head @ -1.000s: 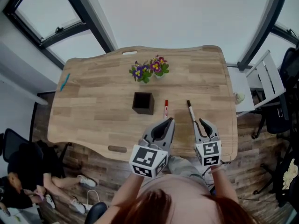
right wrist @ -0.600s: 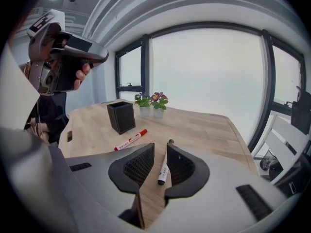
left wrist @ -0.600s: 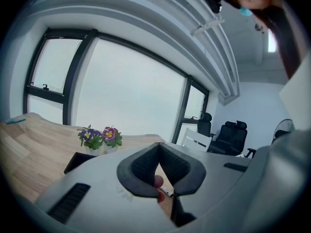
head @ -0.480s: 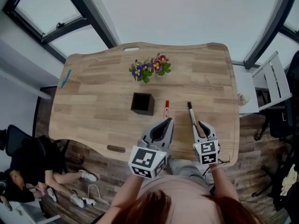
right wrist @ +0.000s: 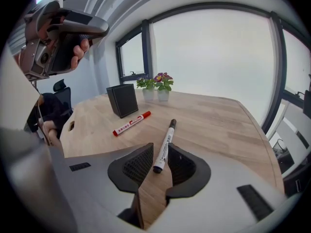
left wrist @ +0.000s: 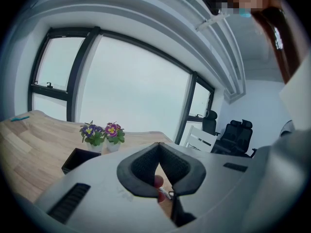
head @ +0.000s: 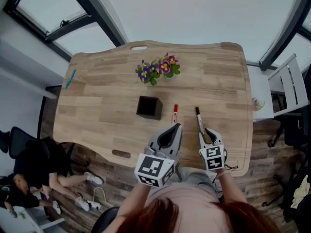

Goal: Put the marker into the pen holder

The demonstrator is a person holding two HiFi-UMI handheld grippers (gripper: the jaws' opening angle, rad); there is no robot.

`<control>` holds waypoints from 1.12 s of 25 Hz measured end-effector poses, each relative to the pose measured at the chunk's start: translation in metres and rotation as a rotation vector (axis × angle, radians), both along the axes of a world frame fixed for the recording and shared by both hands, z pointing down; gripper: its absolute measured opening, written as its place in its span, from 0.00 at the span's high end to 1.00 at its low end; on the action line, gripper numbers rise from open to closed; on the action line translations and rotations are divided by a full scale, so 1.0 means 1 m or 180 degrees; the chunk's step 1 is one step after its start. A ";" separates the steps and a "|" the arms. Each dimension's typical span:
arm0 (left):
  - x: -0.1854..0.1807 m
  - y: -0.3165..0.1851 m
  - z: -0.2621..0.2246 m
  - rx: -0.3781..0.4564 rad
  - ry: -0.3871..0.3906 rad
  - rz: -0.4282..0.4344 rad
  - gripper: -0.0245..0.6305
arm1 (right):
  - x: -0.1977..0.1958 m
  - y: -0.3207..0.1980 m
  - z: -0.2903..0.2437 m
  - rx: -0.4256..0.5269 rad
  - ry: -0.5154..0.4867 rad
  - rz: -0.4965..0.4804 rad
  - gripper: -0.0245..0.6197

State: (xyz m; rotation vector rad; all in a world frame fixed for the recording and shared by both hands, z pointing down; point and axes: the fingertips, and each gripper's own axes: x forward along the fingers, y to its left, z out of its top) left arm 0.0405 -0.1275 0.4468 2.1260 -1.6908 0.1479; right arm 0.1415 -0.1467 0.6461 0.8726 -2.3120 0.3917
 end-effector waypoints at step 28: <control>-0.042 0.011 -0.002 -0.0044 0.0005 0.0027 0.96 | -0.011 0.000 0.013 -0.0145 0.0209 0.0224 0.87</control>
